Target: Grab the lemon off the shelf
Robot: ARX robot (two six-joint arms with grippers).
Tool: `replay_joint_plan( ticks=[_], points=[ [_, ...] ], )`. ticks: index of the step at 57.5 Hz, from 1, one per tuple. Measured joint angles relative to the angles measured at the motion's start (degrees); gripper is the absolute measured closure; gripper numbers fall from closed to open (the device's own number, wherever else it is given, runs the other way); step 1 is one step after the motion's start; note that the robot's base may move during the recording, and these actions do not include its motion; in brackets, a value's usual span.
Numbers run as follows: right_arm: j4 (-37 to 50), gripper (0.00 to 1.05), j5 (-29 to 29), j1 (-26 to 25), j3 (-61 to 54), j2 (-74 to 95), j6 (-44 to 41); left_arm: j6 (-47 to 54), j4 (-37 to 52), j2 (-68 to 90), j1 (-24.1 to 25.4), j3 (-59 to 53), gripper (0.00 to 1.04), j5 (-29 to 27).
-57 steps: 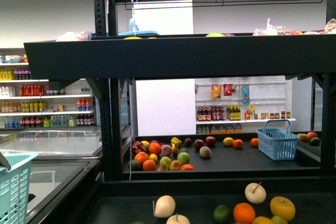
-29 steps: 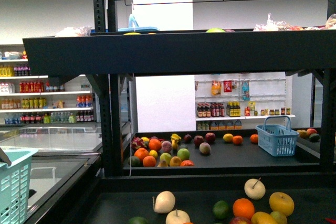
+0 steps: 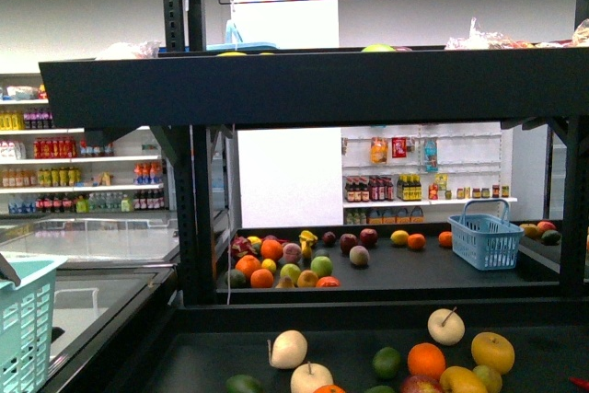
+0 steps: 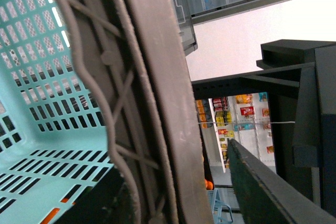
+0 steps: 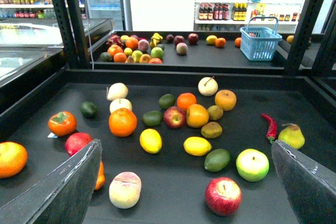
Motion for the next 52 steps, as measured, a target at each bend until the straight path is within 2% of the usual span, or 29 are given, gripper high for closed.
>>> replay_joint_plan(
  ticks=[4, 10, 24, 30, 36, 43, 52],
  points=[
    [0.0, 0.07, 0.0, 0.0, 0.0, 0.0, 0.0, -0.6, -0.1, 0.0, 0.1, -0.4, 0.78, 0.1],
    [0.0, 0.07, 0.0, 0.0, 0.0, 0.0, 0.0, -2.0, 0.0, -0.9, 0.2, -1.7, 0.86, 1.1],
    [0.0, 0.07, 0.0, 0.0, 0.0, 0.0, 0.0, 4.7, 1.4, -8.4, -0.7, -9.6, 0.9, 6.6],
    [0.0, 0.07, 0.0, 0.0, 0.0, 0.0, 0.0, 10.0, 0.8, -15.1, -3.7, -15.3, 0.92, 11.9],
    [0.0, 0.07, 0.0, 0.0, 0.0, 0.0, 0.0, 15.4, -2.5, -21.9, -9.0, -20.8, 0.95, 17.3],
    [0.0, 0.07, 0.0, 0.0, 0.0, 0.0, 0.0, 18.3, -2.9, -25.2, -13.9, -24.7, 0.95, 19.9],
    [0.0, 0.07, 0.0, 0.0, 0.0, 0.0, 0.0, 17.4, -0.1, -25.3, -18.1, -27.5, 0.95, 20.5]
  ],
)
